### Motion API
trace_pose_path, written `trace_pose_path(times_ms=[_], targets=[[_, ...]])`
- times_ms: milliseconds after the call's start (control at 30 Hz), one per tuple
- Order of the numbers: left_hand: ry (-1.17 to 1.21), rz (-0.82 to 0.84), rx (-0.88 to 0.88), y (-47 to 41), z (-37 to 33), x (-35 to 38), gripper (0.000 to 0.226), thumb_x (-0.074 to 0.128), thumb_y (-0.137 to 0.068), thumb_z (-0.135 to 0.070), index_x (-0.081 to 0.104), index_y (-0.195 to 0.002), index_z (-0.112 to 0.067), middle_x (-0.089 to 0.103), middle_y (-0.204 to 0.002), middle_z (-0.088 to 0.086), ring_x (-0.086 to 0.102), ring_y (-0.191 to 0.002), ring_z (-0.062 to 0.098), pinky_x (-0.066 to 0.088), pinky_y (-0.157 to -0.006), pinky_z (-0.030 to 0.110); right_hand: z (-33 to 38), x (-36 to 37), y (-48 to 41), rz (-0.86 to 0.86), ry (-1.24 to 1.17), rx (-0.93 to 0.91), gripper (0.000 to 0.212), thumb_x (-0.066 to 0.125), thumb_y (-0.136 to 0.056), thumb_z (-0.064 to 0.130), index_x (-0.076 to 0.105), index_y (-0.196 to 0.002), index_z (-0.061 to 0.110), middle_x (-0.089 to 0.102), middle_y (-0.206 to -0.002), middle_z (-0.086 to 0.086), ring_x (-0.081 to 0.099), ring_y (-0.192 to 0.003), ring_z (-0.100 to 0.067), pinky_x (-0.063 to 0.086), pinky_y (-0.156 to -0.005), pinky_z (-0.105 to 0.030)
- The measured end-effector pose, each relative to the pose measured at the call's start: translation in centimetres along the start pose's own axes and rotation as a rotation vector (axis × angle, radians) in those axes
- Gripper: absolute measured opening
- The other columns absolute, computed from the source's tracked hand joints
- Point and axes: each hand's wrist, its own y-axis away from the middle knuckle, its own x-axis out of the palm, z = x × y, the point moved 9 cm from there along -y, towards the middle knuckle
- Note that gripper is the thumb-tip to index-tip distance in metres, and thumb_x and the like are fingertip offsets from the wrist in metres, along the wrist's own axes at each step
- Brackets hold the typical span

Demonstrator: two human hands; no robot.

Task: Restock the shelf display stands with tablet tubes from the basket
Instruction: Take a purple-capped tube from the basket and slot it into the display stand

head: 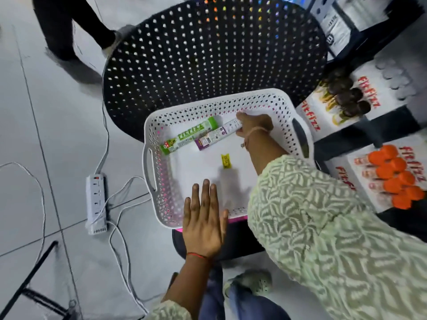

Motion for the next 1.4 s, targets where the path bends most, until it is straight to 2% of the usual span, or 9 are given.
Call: trace_pose_path(times_ms=[100,167,333,567,800,900,1033,1167,1400], targets=[[0.002,0.022,0.025,0.1,-0.2,-0.2,0.053,0.002,-0.098,-0.04,0.009,-0.142,-0.01,0.039,-0.141,0.016,-0.011,-0.139,0.012,0.002,-0.111,0.034,2.2,-2.5,2.1,-0.07,0.189,-0.194,0.02,0.071,-0.076,0.011,0.06,-0.083,-0.003,0.062,-0.087,-0.019,0.063,-0.064,-0.028,0.056,-0.085,-0.052],[0.042,0.073,0.016,0.1,-0.1,-0.4,0.056,0.0,-0.097,-0.042,0.007,-0.142,-0.01,0.037,-0.141,0.016,-0.012,-0.138,0.011,0.001,-0.111,0.032,3.8,-4.8,4.6,-0.068,0.139,-0.269,0.018,0.072,-0.074,0.008,0.058,-0.079,-0.002,0.06,-0.083,-0.017,0.057,-0.055,-0.022,0.058,-0.079,-0.05],[0.188,0.116,0.095,-0.5,-4.6,-2.7,0.076,-0.001,-0.097,-0.046,0.042,-0.128,0.008,0.041,-0.135,0.03,0.034,-0.125,0.047,0.004,-0.108,0.031,10.6,-15.5,14.6,-0.071,-0.039,-0.486,0.015,0.069,-0.076,-0.001,0.055,-0.073,0.003,0.058,-0.074,-0.015,0.056,-0.058,-0.022,0.055,-0.051,-0.027],[0.363,0.058,0.563,0.5,-26.5,-8.2,0.064,0.012,-0.098,-0.039,0.043,-0.127,0.01,0.043,-0.133,0.032,0.036,-0.124,0.048,0.027,-0.104,0.051,18.6,-35.4,33.8,-0.283,0.046,-0.804,0.024,0.07,-0.073,-0.003,0.059,-0.086,0.013,0.057,-0.074,-0.008,0.056,-0.061,-0.018,0.054,-0.052,-0.026],[0.494,0.021,1.102,9.5,-46.8,-13.3,0.054,0.028,-0.09,-0.026,0.044,-0.128,0.008,0.044,-0.135,0.028,0.036,-0.125,0.046,0.021,-0.108,0.046,23.1,-50.6,49.5,-0.767,0.414,-0.966,0.014,0.078,-0.064,0.017,0.068,-0.069,0.01,0.061,-0.065,-0.01,0.055,-0.061,-0.017,0.047,-0.06,-0.034],[0.515,0.055,1.198,12.5,-50.0,-13.2,0.058,0.021,-0.095,-0.034,0.044,-0.128,0.008,0.045,-0.134,0.027,0.036,-0.125,0.045,0.015,-0.11,0.04,24.9,-54.1,54.1,-0.956,0.6,-0.998,0.026,0.078,-0.064,0.029,0.072,-0.079,0.009,0.062,-0.069,-0.008,0.055,-0.065,-0.016,0.042,-0.061,-0.025],[0.459,0.129,1.214,13.9,-51.2,-10.8,0.068,0.012,-0.096,-0.043,0.046,-0.126,0.008,0.046,-0.133,0.027,0.039,-0.124,0.044,0.03,-0.103,0.057,26.1,-56.3,54.6,-0.914,0.713,-0.908,0.023,0.067,-0.071,0.007,0.07,-0.094,0.006,0.058,-0.06,0.001,0.05,-0.039,0.005,0.036,-0.036,-0.005],[0.386,0.141,1.232,13.8,-51.1,-9.5,0.056,0.025,-0.089,-0.031,0.049,-0.124,0.006,0.048,-0.132,0.027,0.04,-0.124,0.044,0.017,-0.109,0.041,26.5,-57.0,53.2,-0.908,0.944,-0.816,0.026,0.06,-0.074,0.005,0.069,-0.097,0.011,0.06,-0.082,0.0,0.052,-0.072,-0.009,0.035,-0.047,-0.009],[0.316,0.156,1.233,13.7,-51.5,-9.0,0.062,0.017,-0.095,-0.038,0.052,-0.122,0.005,0.054,-0.127,0.025,0.045,-0.121,0.044,0.013,-0.106,0.037,27.1,-56.6,48.9,-0.847,1.17,-0.783,0.026,0.066,-0.068,-0.001,0.071,-0.091,0.011,0.059,-0.086,0.002,0.05,-0.077,-0.009,0.032,-0.043,0.002]])
